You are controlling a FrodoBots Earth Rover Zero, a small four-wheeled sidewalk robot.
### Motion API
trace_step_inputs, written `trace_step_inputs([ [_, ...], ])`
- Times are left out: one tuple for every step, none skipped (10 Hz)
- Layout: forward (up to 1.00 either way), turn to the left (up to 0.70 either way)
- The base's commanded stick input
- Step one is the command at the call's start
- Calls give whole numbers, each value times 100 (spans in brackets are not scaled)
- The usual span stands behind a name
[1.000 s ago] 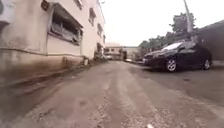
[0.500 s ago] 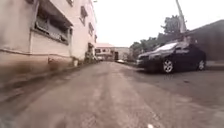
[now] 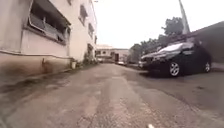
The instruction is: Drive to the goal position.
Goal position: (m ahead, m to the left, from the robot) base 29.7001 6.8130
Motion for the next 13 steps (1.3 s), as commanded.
trace_step_inputs([
  [100, -28],
  [100, -28],
  [100, 12],
  [100, 12],
  [100, 12],
  [100, 2],
  [100, -21],
  [100, 18],
  [100, 12],
  [100, 12],
  [100, 12],
  [100, 12],
  [100, 12],
])
